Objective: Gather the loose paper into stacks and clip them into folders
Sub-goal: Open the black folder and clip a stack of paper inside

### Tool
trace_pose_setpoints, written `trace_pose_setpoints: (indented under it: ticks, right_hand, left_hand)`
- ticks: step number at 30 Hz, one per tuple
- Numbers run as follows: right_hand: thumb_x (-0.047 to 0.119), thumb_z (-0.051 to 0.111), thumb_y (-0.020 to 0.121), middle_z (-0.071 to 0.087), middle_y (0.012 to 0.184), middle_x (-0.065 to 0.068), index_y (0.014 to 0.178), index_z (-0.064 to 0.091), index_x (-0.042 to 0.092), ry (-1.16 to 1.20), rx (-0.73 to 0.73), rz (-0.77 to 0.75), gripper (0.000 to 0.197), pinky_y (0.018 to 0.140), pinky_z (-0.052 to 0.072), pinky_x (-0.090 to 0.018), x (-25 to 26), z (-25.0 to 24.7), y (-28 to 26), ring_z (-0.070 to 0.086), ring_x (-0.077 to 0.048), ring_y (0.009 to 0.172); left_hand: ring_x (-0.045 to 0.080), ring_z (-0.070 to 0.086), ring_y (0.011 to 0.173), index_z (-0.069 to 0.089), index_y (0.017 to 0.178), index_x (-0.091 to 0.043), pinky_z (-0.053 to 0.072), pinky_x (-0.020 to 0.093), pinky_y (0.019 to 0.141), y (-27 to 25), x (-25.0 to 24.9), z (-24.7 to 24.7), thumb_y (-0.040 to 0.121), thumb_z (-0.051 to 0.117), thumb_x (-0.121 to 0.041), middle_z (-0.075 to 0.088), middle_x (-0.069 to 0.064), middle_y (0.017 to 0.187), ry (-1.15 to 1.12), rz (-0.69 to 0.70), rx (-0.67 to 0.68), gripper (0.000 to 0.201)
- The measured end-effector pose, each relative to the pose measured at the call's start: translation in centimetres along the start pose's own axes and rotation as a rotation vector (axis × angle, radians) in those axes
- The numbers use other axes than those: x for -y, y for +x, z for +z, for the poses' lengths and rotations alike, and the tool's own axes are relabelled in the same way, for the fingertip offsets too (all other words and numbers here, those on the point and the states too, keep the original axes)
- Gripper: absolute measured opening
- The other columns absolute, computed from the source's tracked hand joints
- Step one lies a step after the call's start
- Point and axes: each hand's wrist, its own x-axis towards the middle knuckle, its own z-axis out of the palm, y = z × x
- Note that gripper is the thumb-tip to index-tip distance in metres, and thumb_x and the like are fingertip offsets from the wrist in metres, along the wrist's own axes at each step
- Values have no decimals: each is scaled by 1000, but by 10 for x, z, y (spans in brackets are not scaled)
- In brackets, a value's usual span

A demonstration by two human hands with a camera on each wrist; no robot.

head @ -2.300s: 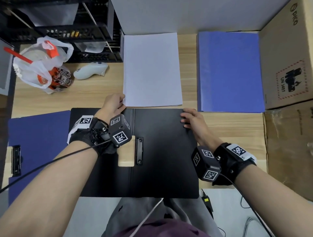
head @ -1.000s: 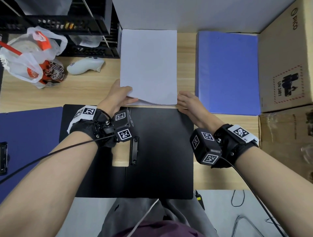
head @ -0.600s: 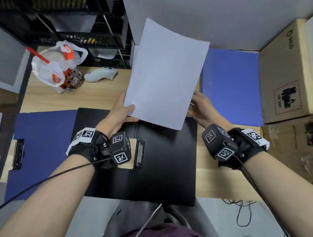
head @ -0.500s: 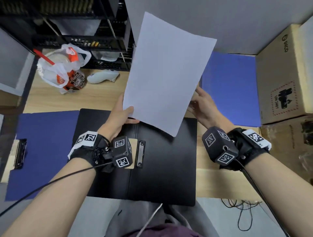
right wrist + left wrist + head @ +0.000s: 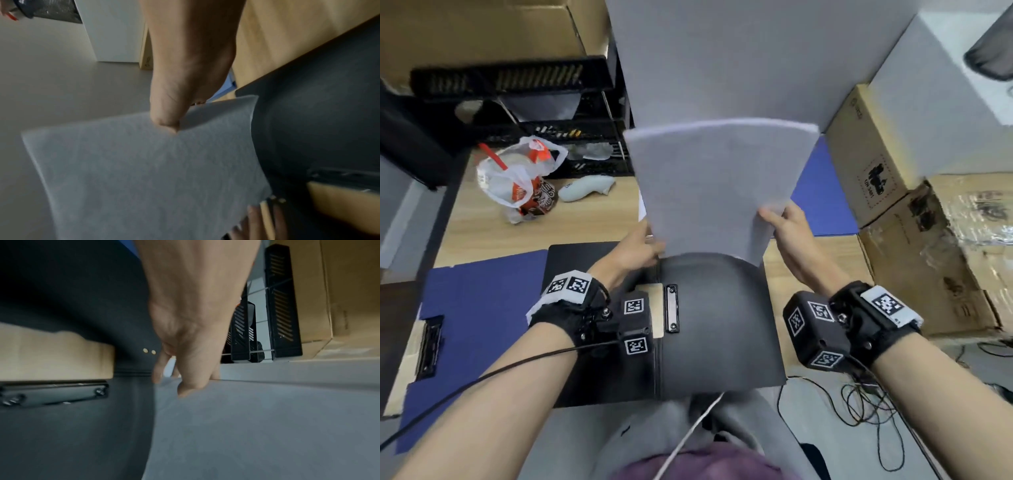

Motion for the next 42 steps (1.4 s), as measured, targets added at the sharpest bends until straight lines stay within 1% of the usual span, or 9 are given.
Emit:
trace_pose_setpoints:
  ticks: [2, 6, 10, 14, 23, 28, 33, 37, 42]
  right_hand:
    - [5, 46, 95, 68, 119, 4, 120, 61, 19, -47, 43, 107, 32, 93, 52, -30, -23, 0, -19, 65, -12, 108]
    - [19, 43, 103, 60, 123, 11, 135, 52, 17, -26, 5, 240, 34, 86, 44, -16, -47, -1, -48, 59, -7, 109]
    - [26, 40, 104, 57, 127, 8, 139, 48, 17, -117, -4, 214, 37, 96, 38, -23, -28, -2, -43, 55, -8, 113]
    - [24, 39, 103, 65, 119, 10, 127, 58, 18, -224, 7, 95, 31, 91, 45, -23, -9, -4, -29, 61, -6, 109]
    - [6, 36, 97, 58, 82, 4, 108, 53, 16, -387, -23, 362, 23, 62, 45, -23, -54, -45, -17, 55, -14, 75]
    - [7, 40, 96, 61, 79, 0, 102, 59, 13, -399, 89, 513, 20, 61, 45, -27, -88, -55, -15, 57, -16, 69]
    - [-1, 41, 94, 66, 93, -9, 111, 60, 2, -338, 209, 548, 26, 68, 52, -28, -106, -61, -19, 63, -23, 79]
    - [1, 41, 94, 67, 85, 1, 111, 61, 10, -298, 237, 553, 28, 55, 51, -17, -119, -62, -21, 64, -12, 70]
    - [1, 41, 95, 64, 78, 2, 108, 61, 12, -272, 266, 563, 26, 52, 47, -19, -133, -55, -20, 60, -14, 65]
  left_hand:
    - [8, 50, 107, 40, 134, -24, 44, 22, 79, -11, 6, 6, 99, 46, -7, 55, -15, 120, 62, -13, 49, 39]
    - [7, 52, 108, 52, 130, -11, 41, 10, 91, -16, 7, 14, 103, 40, -15, 59, -5, 119, 174, 138, 17, 30]
    - [14, 56, 104, 61, 117, -7, 44, 30, 94, -7, -12, 14, 103, 41, -22, 64, 2, 116, 161, 185, -82, 29]
    - [11, 58, 90, 61, 104, -15, 46, 26, 79, -6, -25, 12, 101, 44, -20, 66, 1, 103, 55, 246, -163, 19]
    - [14, 61, 67, 60, 120, -12, 55, 18, 61, -12, 39, 18, 93, 54, -4, 65, 7, 96, 50, -243, -176, 28]
    - [24, 62, 90, 57, 127, -12, 52, 38, 93, -16, 80, 51, 90, 61, -10, 64, 12, 114, 86, -435, -186, 38]
    - [25, 57, 101, 58, 115, -13, 45, 34, 91, -10, 92, 80, 83, 71, -20, 51, -2, 94, 332, -437, -345, 35]
    - [28, 58, 101, 53, 112, -11, 44, 31, 84, -8, 92, 92, 81, 71, -25, 51, 3, 112, 511, -420, -447, 39]
    - [43, 51, 114, 40, 135, -5, 48, 48, 94, -8, 83, 96, 96, 51, -26, 40, 18, 135, 772, -464, -296, 45]
